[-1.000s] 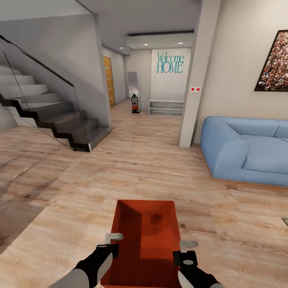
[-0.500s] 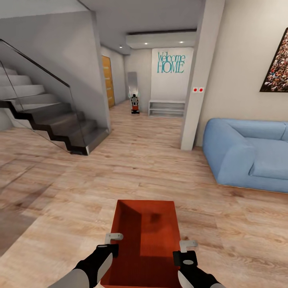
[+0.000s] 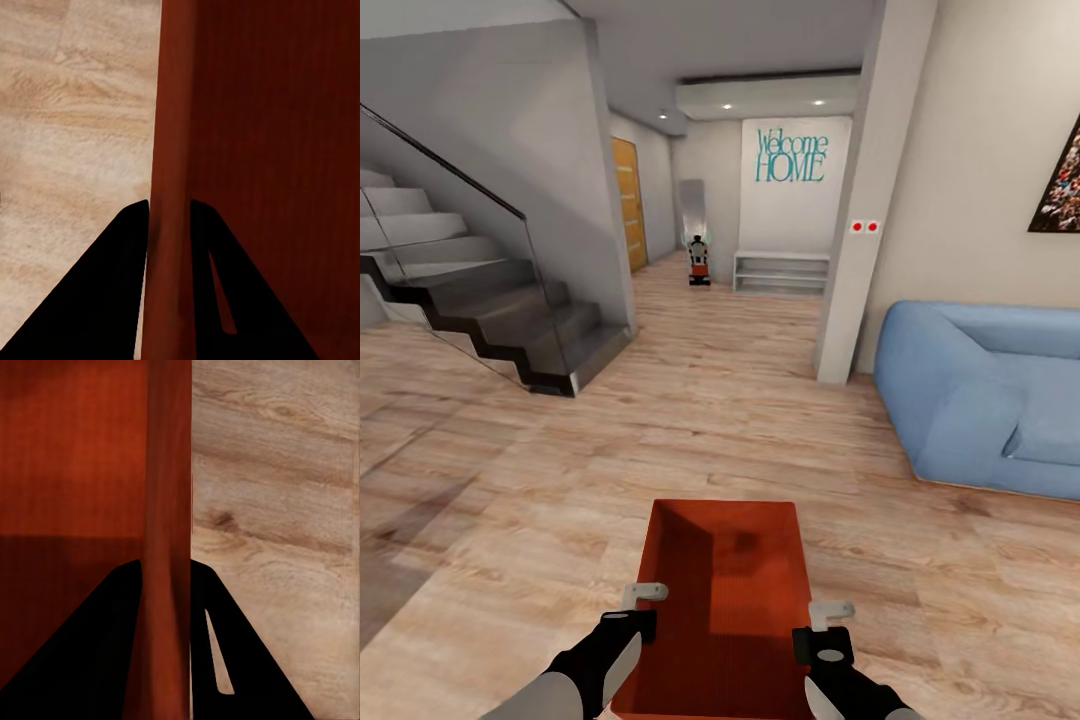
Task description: Move the two storage containers from the living room to the garage. In the garage, place one container on the floor and stack the other container on top of it (either order is fine).
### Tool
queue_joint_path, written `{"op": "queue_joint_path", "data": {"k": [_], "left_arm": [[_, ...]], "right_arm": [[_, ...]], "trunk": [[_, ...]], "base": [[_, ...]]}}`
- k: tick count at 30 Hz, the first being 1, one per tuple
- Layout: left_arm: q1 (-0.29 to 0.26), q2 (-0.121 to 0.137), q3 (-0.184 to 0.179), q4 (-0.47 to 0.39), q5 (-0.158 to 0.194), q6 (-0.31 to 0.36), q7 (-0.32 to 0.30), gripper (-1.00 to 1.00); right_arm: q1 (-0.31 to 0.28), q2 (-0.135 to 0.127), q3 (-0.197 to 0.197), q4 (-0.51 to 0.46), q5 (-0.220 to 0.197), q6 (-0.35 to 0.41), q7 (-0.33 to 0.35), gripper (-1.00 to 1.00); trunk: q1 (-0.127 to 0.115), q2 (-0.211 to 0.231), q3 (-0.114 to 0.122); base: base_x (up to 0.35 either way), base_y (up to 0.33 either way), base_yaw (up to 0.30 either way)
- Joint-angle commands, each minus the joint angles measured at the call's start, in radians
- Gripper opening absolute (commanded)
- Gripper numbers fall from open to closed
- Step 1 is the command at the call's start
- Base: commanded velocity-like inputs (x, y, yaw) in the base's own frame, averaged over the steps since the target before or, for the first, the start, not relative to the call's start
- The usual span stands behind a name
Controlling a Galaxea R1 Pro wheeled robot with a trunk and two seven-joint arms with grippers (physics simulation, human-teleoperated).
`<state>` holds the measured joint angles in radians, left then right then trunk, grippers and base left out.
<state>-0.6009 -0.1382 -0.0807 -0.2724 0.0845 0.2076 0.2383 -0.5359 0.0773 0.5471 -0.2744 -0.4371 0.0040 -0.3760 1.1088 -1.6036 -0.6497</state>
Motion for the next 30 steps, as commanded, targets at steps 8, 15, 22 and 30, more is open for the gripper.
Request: {"op": "queue_joint_path", "data": {"k": [8, 15, 22, 30], "left_arm": [[0.000, 0.008, -0.007, -0.005, -0.023, 0.009, 0.013, -1.00], [0.000, 0.008, -0.007, -0.005, -0.023, 0.009, 0.013, -1.00], [0.000, 0.008, -0.007, -0.005, -0.023, 0.009, 0.013, -1.00], [0.000, 0.008, -0.007, -0.005, -0.023, 0.009, 0.013, -1.00]], "right_arm": [[-0.001, -0.004, -0.007, 0.014, -0.015, -0.001, -0.011, -1.00], [-0.001, -0.004, -0.007, 0.014, -0.015, -0.001, -0.011, -1.00], [-0.001, -0.004, -0.007, 0.014, -0.015, -0.001, -0.011, -1.00], [-0.001, -0.004, -0.007, 0.014, -0.015, -0.001, -0.011, -1.00]], "trunk": [[0.000, 0.000, -0.001], [0.000, 0.000, -0.001], [0.000, 0.000, -0.001], [0.000, 0.000, -0.001]], "base": [[0.322, 0.000, 0.230], [0.322, 0.000, 0.080], [0.321, 0.000, 0.002], [0.322, 0.000, 0.000]]}}
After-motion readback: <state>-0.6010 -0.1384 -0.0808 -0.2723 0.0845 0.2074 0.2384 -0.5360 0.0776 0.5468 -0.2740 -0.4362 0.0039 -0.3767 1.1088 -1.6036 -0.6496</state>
